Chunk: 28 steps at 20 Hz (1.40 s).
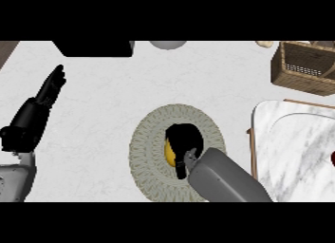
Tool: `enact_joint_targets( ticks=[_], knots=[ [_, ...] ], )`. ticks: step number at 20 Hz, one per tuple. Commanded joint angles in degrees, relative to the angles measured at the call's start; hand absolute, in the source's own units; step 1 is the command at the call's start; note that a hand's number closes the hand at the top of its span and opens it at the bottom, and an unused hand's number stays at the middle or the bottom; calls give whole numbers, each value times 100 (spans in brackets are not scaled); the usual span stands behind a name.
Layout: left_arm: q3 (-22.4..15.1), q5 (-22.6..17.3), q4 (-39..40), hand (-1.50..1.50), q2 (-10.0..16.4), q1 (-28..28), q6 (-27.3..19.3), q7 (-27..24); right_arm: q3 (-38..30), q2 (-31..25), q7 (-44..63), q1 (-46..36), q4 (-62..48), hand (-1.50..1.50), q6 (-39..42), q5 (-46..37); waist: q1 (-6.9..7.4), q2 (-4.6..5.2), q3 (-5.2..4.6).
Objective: Pick the lemon from the placemat and place it in the basket
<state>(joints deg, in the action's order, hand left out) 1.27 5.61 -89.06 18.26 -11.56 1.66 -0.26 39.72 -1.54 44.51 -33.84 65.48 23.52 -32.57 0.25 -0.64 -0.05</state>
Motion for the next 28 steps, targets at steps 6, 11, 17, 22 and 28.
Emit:
enact_joint_targets(
  ticks=[6, 11, 17, 22, 28],
  knots=[
    [159, -19, -149, 0, 16, 189, 292, -52, 155, 147, -777, -341, -799, 150, -274, -388, 47, 71, 6],
    [246, 10, -22, 0, 15, 270, 283, -139, -290, -1365, -1748, 58, -178, 150, -708, -877, -89, 54, 7],
    [530, 14, -121, 0, 107, 357, 44, 46, -2024, -4012, -2600, -197, -756, 150, -944, -482, -695, 52, 62],
    [613, -84, -184, 0, 90, 452, 56, -30, -3394, -5280, -3880, -363, -1253, 150, -1582, 192, -552, 80, 92],
    [471, -61, -260, 0, 23, 454, 111, -104, -5139, -5770, -5396, -887, -1875, 150, -1404, 1825, -318, 83, 90]
  ],
)
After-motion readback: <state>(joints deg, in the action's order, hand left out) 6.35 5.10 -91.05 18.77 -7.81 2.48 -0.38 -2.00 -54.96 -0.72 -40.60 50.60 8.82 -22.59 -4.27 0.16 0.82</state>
